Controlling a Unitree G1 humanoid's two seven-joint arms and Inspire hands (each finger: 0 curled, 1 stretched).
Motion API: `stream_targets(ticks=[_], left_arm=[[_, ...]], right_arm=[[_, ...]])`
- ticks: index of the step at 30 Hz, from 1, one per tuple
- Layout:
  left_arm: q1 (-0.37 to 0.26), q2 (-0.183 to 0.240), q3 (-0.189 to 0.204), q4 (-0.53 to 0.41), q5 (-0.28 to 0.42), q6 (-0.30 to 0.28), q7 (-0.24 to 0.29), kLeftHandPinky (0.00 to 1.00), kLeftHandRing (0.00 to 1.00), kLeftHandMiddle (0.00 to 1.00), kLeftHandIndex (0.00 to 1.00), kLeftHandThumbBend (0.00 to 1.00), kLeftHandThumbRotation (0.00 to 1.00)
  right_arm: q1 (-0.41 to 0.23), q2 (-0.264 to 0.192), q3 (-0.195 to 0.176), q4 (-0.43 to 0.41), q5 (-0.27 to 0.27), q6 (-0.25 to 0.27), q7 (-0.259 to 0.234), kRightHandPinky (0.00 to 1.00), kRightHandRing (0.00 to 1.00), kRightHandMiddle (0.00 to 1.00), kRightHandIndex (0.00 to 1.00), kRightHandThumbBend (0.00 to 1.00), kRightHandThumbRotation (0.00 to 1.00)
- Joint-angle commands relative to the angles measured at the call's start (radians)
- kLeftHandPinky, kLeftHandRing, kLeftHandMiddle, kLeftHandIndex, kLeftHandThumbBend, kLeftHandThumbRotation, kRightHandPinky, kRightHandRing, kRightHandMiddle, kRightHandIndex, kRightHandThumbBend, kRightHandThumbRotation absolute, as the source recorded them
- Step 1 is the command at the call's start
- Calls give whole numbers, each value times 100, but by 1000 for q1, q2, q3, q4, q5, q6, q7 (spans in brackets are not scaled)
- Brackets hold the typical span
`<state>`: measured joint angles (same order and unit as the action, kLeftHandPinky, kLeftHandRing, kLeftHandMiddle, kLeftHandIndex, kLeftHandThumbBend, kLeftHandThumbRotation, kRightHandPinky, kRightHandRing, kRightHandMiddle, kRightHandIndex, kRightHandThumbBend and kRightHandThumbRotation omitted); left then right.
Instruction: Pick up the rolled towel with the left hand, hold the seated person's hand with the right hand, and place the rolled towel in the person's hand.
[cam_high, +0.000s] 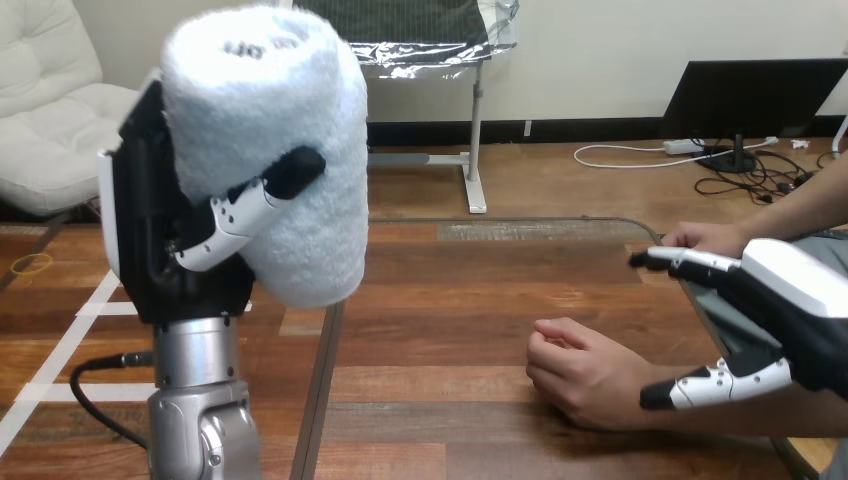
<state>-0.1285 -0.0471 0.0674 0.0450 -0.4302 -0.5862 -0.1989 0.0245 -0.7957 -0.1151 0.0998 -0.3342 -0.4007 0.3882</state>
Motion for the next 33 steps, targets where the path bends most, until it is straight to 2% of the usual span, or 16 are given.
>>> stream_targets(ticks=[1, 5, 13, 21, 33], left_arm=[[-81, -15, 13, -13, 3, -24, -13, 21, 28, 34, 40, 59, 0], [-80, -15, 12, -13, 5, -25, -14, 21, 28, 34, 40, 59, 0], [-77, -14, 15, -17, -4, -20, -27, 21, 28, 34, 40, 57, 0], [-71, -16, 18, -30, 1, -9, -20, 21, 28, 34, 40, 57, 0], [-66, -17, 19, -41, -9, 2, -22, 21, 28, 34, 40, 57, 0]], right_arm=[[-87, -41, 17, 9, -11, -8, 15, 86, 86, 88, 88, 100, 48], [-92, -45, 25, 21, -27, -12, 26, 86, 86, 88, 88, 100, 47], [-98, -52, 42, 29, -37, 22, 64, 85, 86, 87, 87, 100, 45], [-102, -55, 55, 51, -54, 12, 59, 85, 85, 86, 86, 100, 41], [-112, -53, 82, 97, -90, 9, 43, 84, 84, 85, 85, 100, 41]])
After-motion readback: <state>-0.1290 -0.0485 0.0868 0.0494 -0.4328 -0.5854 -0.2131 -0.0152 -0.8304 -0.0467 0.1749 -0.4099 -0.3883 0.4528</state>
